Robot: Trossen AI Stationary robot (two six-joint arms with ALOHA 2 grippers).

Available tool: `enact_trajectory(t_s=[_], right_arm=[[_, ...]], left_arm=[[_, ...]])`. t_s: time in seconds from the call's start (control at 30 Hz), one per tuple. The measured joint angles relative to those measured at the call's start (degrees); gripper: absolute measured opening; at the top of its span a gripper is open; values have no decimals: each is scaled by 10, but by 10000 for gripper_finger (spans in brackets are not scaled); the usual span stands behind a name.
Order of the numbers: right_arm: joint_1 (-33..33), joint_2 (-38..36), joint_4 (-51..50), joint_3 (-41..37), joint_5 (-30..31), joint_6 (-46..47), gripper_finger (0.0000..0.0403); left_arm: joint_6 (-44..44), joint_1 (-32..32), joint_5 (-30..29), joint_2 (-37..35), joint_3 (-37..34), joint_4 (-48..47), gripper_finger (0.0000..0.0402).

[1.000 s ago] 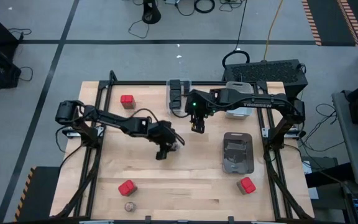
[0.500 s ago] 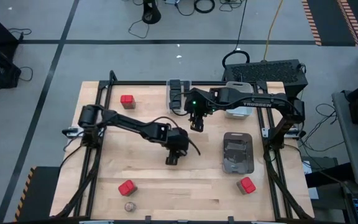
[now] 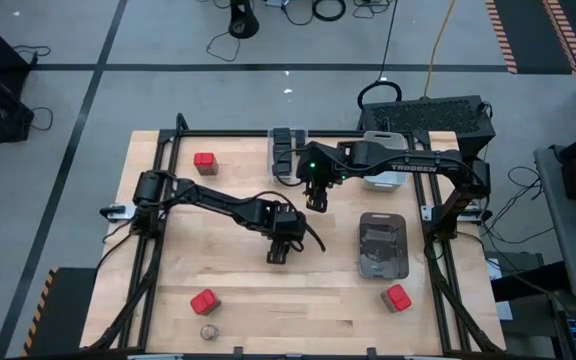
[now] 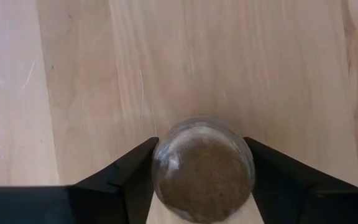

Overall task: Sort spices by type
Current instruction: Put the top transparent seasoning bottle into the gray bin

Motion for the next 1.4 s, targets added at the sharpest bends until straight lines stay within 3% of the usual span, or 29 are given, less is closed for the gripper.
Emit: enact_trajectory(t_s=[0.23,0.4,0.83,1.13,1.3,1.4], right_arm=[[0,0,-1,0,0,-3,228],[0,0,0,0,0,-9,228],[0,-15,-3,0,15,-30,228],[13,-19,58,-19,-15,-28,228],[38,-19,177,-73,-119,-11,228],[61,-19,232,-110,-126,-12,228]], left_arm=[[11,0,0,-3,0,-4,273],[16,0,-4,-21,0,-25,280],[-19,0,-125,-170,-36,-178,281],[-150,-22,-184,-380,-245,-128,281],[-220,-57,-243,-507,-387,39,281],[-229,-80,-272,-558,-459,167,281]])
